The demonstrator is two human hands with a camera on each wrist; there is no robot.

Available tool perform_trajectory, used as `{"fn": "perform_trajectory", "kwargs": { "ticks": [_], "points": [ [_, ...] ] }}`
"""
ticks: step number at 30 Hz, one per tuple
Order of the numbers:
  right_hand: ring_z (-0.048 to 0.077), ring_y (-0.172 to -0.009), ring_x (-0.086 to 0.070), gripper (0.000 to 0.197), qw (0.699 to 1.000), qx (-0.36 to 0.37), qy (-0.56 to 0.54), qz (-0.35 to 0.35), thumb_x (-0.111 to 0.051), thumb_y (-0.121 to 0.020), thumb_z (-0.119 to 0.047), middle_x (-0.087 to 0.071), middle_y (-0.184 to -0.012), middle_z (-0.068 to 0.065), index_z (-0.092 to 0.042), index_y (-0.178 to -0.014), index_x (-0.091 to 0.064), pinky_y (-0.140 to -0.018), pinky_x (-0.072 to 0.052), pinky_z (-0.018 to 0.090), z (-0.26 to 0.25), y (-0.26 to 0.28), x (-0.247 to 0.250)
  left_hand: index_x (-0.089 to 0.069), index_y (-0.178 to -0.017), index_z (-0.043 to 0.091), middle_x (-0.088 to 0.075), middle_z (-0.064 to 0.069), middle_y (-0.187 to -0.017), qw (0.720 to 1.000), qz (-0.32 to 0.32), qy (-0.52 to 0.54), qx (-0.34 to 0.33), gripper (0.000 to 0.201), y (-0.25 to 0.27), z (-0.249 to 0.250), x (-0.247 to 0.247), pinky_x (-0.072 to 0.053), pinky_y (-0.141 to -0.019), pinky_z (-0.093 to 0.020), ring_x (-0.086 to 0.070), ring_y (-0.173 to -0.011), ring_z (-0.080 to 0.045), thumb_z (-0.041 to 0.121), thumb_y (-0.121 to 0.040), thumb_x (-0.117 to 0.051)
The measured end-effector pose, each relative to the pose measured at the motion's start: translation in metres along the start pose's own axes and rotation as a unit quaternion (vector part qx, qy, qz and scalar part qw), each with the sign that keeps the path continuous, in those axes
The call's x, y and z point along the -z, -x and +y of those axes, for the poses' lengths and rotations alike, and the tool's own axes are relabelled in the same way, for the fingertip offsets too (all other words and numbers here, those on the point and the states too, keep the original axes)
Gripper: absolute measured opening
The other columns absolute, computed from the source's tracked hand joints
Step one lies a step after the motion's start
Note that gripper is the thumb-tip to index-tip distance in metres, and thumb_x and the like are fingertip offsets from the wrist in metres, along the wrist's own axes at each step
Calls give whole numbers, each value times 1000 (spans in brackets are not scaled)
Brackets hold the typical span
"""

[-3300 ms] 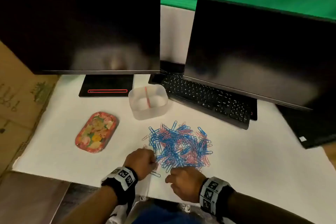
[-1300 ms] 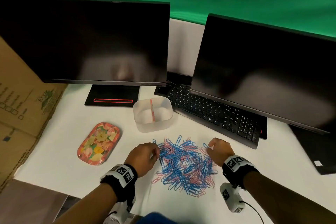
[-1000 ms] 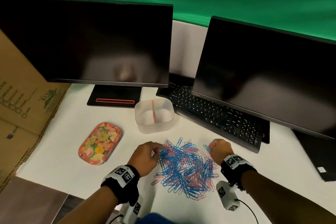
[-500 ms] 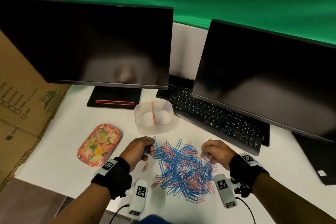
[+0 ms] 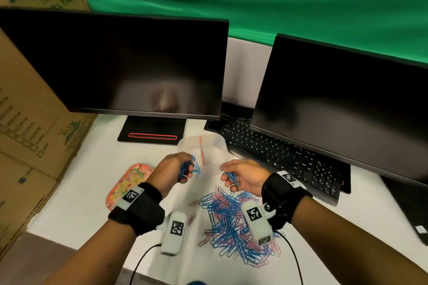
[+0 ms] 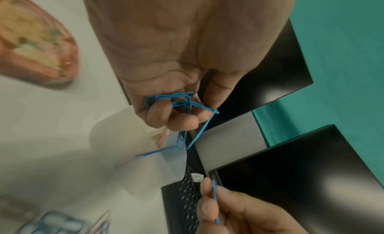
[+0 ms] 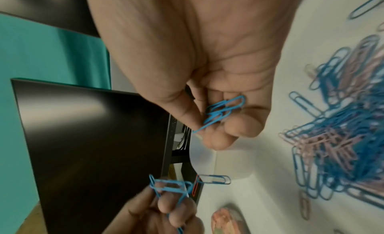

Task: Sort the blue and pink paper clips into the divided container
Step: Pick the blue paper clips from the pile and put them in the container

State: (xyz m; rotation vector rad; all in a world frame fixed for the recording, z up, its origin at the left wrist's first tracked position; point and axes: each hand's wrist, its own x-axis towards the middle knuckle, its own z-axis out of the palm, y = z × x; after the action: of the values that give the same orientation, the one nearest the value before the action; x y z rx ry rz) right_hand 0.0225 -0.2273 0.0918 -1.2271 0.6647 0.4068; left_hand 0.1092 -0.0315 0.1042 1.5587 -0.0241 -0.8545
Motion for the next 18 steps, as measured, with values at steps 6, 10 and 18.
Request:
{"fn": "perform_trajectory", "kwargs": {
  "ticks": [6, 10, 18],
  "points": [
    [17, -49, -51, 8, 999, 7, 12, 32, -51, -93, -2, -58, -70, 13, -5, -88, -57, -44, -38, 23, -17, -7, -16, -57, -84, 7, -56, -9, -72, 991, 80, -108, -25, 14, -33, 37, -2, -31, -52, -26, -48, -57, -18, 14, -92, -47],
    [19, -51, -49, 12, 998, 3, 24, 56, -49, -94, 0, -56, -70, 14, -5, -86, -56, -45, -37, 23, -25, -12, -26, -57, -90, 6, -59, -8, -76, 982, 89, -164, 12, 14, -59, 38, -5, -32, -52, -25, -52, -58, -19, 15, -91, -47],
    [21, -53, -49, 9, 995, -4, 50, 84, -50, -93, 0, -55, -71, 16, -3, -87, -56, -43, -38, 22, -35, -25, -39, -55, -110, 5, -59, -15, -103, 971, 80, -214, 74, 23, -67, 30, 1, -52, -68, -32, -63, -88, -29, 20, -95, -47]
  ]
}}
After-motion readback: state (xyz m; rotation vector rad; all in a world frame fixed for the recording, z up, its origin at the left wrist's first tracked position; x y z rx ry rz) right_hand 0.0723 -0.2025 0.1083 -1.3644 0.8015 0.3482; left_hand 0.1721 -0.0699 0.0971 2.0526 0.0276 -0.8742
